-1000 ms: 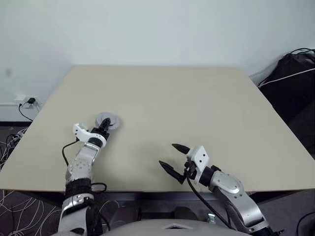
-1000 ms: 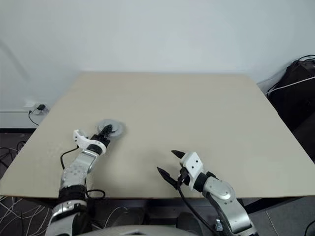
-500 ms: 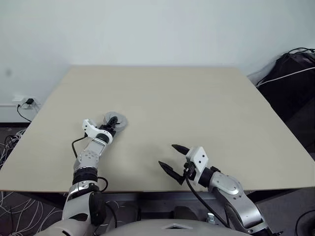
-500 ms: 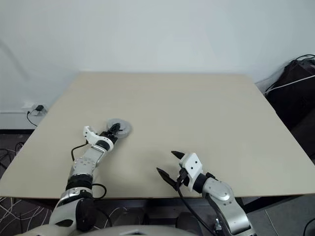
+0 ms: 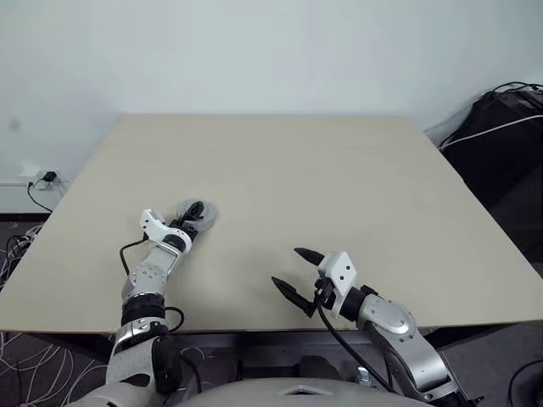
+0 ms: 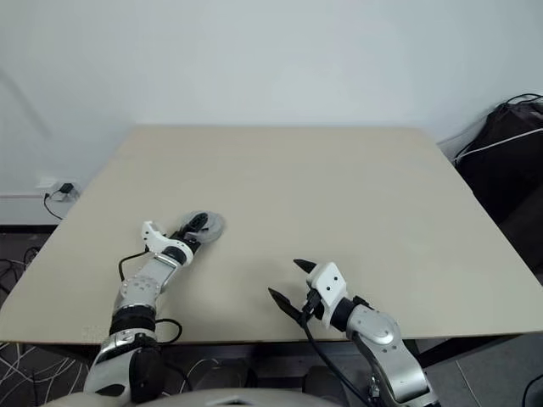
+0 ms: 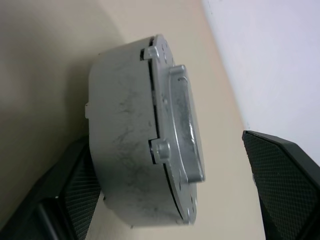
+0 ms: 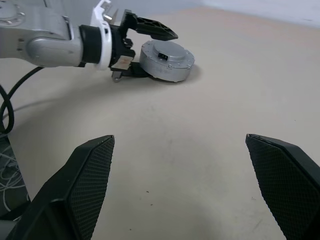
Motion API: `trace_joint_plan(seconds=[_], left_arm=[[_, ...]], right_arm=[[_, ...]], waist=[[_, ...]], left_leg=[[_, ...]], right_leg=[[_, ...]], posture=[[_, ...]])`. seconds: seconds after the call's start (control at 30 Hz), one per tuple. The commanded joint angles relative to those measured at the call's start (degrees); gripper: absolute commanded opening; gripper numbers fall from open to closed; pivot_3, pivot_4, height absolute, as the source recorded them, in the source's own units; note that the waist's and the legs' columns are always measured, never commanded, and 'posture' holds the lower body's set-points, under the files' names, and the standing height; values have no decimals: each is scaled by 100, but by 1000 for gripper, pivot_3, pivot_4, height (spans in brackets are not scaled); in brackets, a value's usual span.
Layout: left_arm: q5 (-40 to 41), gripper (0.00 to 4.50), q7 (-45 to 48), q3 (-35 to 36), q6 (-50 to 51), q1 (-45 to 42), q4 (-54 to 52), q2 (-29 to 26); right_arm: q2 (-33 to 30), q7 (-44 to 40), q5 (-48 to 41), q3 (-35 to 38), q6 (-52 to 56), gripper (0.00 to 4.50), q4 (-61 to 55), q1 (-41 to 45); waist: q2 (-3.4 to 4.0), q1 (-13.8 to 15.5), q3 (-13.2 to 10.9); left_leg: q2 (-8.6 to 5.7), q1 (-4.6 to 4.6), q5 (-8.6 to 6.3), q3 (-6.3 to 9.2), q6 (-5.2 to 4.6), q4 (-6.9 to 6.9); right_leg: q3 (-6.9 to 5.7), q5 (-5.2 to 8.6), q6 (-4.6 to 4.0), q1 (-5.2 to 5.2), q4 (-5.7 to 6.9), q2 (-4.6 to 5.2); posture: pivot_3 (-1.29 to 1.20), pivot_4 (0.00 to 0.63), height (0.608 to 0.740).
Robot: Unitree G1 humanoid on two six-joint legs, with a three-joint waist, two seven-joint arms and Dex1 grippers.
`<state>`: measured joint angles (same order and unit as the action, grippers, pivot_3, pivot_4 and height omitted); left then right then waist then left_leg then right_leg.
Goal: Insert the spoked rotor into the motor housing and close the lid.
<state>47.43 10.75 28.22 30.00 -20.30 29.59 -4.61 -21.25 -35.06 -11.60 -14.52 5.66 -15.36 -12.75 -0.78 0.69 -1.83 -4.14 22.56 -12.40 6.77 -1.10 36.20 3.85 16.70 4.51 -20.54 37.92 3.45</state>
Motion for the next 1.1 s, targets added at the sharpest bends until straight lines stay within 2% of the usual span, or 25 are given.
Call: trace_joint_plan(seconds=[0.03, 0.23, 0.37, 0.5, 0.57, 0.7, 1.0, 1.1], left_arm=[[-9, 4484, -111, -53, 299, 361, -579, 6], [-54, 4484, 228, -456, 889, 1339, -1651, -173], [-398, 4484, 793, -1186, 1108, 2116, -2453, -590], [-905, 4484, 1402, -1873, 878, 2700, -3039, -1052], [-1329, 4484, 1719, -2223, 370, 2984, -3332, -1239], [-2197, 4484, 1905, -2646, -1045, 3422, -3756, -1209], [-3850, 4484, 1383, -3150, -4328, 4070, -3636, -488], [-4240, 4484, 916, -3162, -4889, 4198, -3546, -208]], right_arm=[[29, -8, -16, 34, -1, 4500, -53, 44], [47, -65, -81, 4, 63, 4500, -24, 74], [51, -105, -103, -1, 120, 4500, -23, 80], [91, -115, -110, 2, 143, 4500, -4, 93], [173, -29, -92, 24, 119, 4500, 10, 82], [381, 294, 57, 106, -68, 4500, 42, -15], [634, 1163, 764, 324, -1050, 4500, 247, -371], [658, 1390, 880, 487, -1322, 4500, 298, -511]], waist=[[1, -11, 11], [26, -69, 56], [48, -79, 70], [61, -78, 71], [65, -77, 69], [75, -47, 54], [73, 62, 41], [72, 76, 39]], left_leg=[[0, -1, 0, 0, 0, 0], [1, -13, -12, -3, 17, -3], [1, -24, -16, -4, 22, -6], [1, -53, -18, -8, 23, -13], [3, -66, -18, -7, 24, -18], [4, -68, -19, -7, 25, -28], [4, -46, -20, -9, 23, -36], [3, -47, -20, -14, 22, -36]], right_leg=[[1, 0, 0, 0, 0, 0], [4, 2, -3, 10, 0, 2], [5, 10, -17, 22, -1, 5], [9, 32, -48, 51, -2, 12], [11, 52, -32, 67, -4, 34], [14, 57, -37, 67, -10, 46], [10, 61, -41, 42, -13, 50], [10, 62, -39, 43, -14, 49]], posture=[[0, 0, 740], [0, 0, 740], [0, 0, 740], [0, 0, 740], [0, 0, 740], [0, 0, 740], [0, 0, 740], [0, 0, 740]])
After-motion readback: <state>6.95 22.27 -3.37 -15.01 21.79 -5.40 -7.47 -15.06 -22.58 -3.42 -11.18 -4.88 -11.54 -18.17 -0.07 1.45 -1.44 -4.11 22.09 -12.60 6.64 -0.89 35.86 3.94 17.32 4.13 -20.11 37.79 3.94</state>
